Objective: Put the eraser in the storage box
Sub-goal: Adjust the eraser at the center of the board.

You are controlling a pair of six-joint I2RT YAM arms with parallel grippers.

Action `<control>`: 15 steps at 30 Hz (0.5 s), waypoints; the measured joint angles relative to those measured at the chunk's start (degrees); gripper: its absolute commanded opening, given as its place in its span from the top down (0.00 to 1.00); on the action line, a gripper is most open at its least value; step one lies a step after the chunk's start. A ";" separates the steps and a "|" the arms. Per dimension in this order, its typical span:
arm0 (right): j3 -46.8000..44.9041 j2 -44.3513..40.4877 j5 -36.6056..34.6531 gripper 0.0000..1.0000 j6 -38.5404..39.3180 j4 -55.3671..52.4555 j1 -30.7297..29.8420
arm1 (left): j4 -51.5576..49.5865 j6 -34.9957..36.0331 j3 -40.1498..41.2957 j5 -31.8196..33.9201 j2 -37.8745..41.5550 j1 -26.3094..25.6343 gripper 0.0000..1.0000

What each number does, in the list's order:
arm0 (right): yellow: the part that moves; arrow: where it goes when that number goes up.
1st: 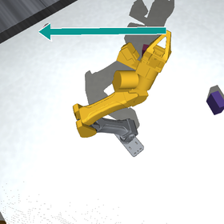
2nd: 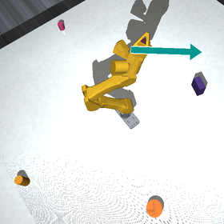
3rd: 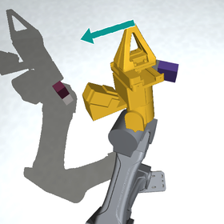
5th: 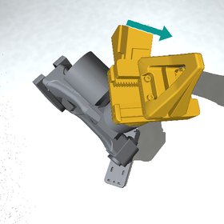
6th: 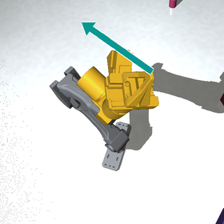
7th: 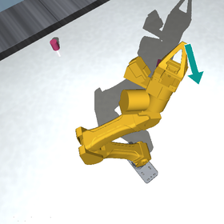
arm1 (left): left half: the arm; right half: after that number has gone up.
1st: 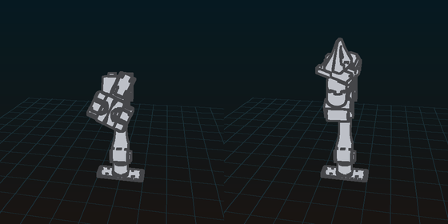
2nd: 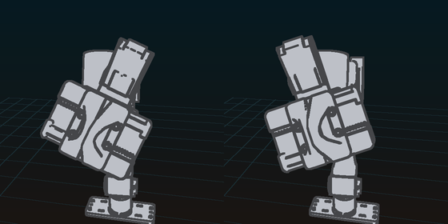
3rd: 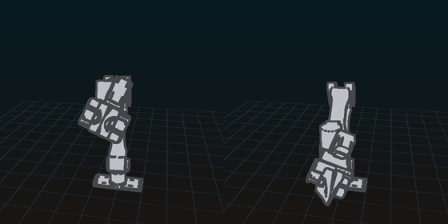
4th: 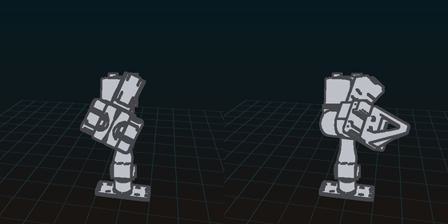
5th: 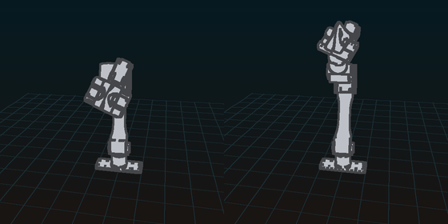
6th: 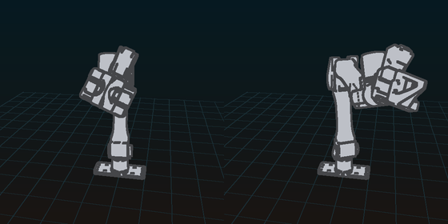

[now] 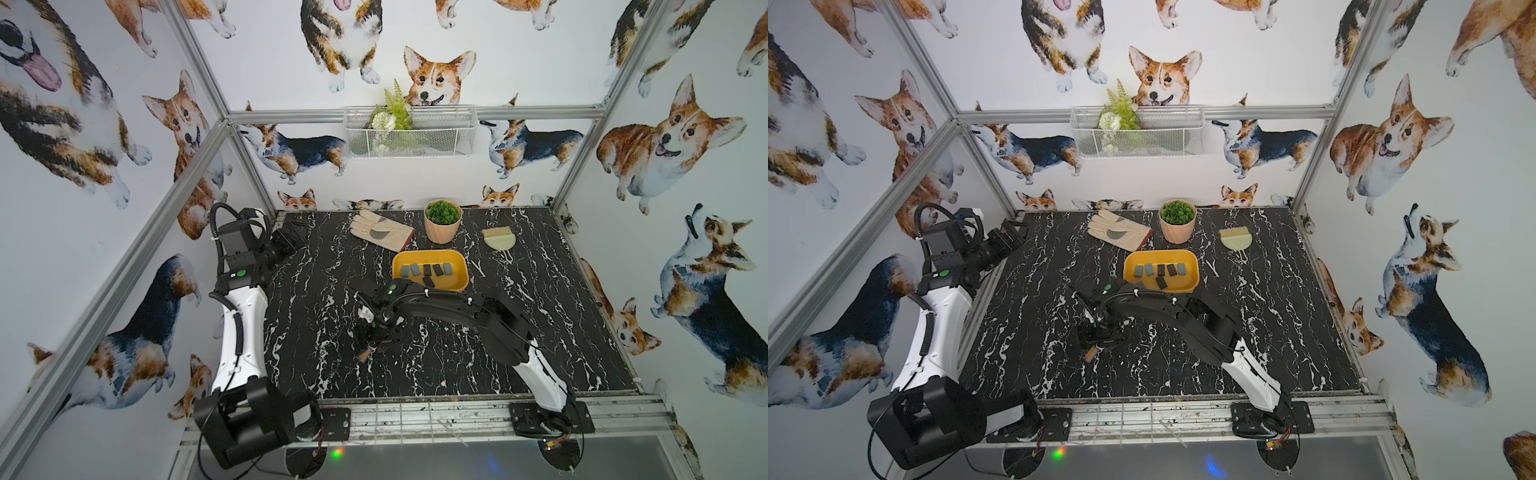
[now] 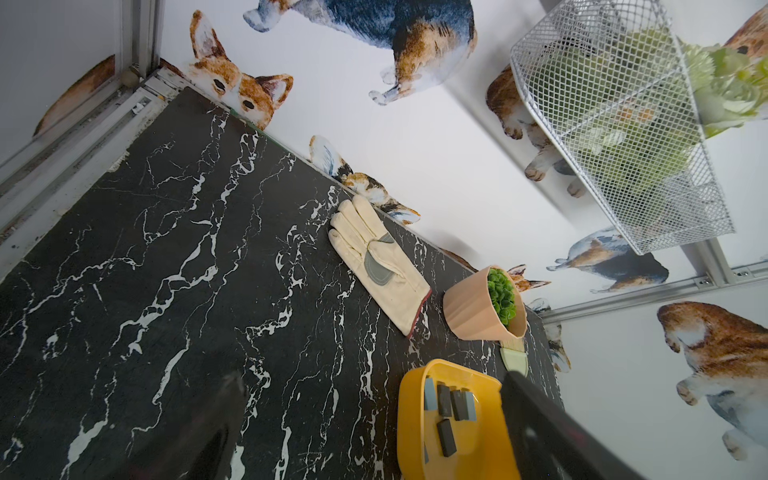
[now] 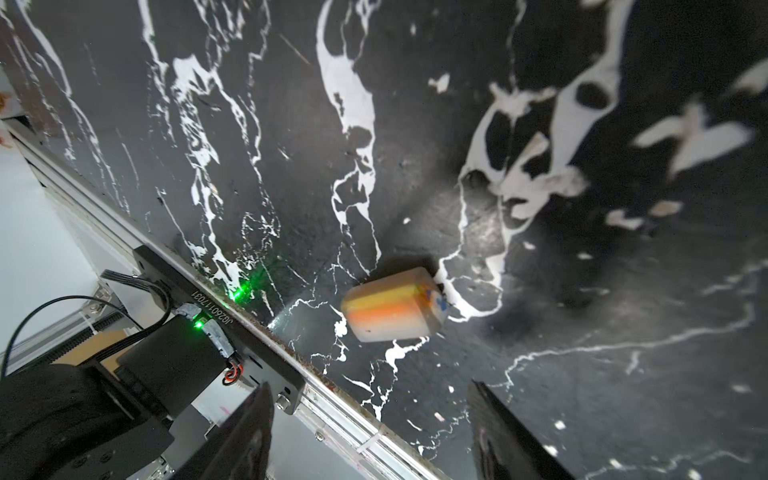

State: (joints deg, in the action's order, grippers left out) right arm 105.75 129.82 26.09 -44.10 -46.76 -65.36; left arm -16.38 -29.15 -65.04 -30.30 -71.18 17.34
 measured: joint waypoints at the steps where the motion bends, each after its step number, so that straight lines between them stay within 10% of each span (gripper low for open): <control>1: 0.37 0.44 0.09 0.25 -0.20 -0.24 -0.26 | -0.11 0.00 0.15 -0.02 0.28 0.02 0.02; 15: 7.23 5.38 0.90 0.25 -1.09 -3.37 -0.66 | -0.26 0.24 0.90 -0.83 1.57 1.18 0.02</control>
State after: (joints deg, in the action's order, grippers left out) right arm 112.99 135.20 26.98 -45.19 -50.13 -66.02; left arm -16.64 -28.91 -64.14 -31.14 -69.60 18.52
